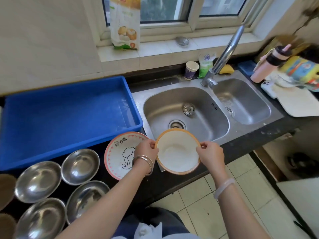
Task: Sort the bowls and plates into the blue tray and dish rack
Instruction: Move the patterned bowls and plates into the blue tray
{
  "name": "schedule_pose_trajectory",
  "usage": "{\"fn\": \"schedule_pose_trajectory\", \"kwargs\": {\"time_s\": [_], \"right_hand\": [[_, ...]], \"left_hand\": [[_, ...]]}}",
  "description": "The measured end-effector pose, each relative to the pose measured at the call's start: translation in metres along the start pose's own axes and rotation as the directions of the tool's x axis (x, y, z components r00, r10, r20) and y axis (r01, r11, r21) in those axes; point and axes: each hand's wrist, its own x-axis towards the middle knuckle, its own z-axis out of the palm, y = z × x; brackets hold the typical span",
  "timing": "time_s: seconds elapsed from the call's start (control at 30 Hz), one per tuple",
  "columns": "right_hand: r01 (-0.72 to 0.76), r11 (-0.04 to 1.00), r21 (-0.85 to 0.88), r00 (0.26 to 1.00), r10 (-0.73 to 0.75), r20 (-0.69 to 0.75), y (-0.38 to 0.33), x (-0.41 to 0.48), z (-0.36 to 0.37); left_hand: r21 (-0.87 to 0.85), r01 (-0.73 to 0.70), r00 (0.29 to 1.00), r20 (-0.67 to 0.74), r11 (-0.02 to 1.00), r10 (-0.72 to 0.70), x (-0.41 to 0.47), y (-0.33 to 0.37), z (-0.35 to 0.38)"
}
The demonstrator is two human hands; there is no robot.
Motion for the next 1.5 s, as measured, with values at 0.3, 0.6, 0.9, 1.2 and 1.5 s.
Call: {"fn": "schedule_pose_trajectory", "kwargs": {"time_s": [0.3, 0.6, 0.9, 1.2, 1.5], "right_hand": [[-0.061, 0.998, 0.025, 0.998, 0.06, 0.029, 0.035, 0.005, 0.014], [-0.084, 0.989, 0.119, 0.996, 0.08, 0.039, 0.045, 0.009, 0.021], [-0.061, 0.985, 0.159, 0.996, 0.05, 0.076, 0.047, 0.009, 0.02], [0.259, 0.964, 0.054, 0.962, -0.263, 0.074, -0.015, 0.005, 0.026], [0.519, 0.842, -0.147, 0.786, -0.403, 0.469, -0.103, 0.007, 0.1]], "left_hand": [[0.037, 0.051, 0.996, 0.077, 0.998, -0.054, 0.005, -0.005, 0.031], [0.037, 0.06, 0.995, 0.083, 0.997, -0.063, 0.009, -0.006, 0.036], [0.027, 0.029, 0.997, 0.069, 0.999, -0.031, 0.005, -0.011, 0.036], [-0.01, 0.042, 0.99, -0.137, 0.999, -0.043, -0.001, -0.027, -0.01], [0.02, 0.28, 0.907, -0.334, 0.96, -0.258, -0.013, -0.072, -0.064]]}}
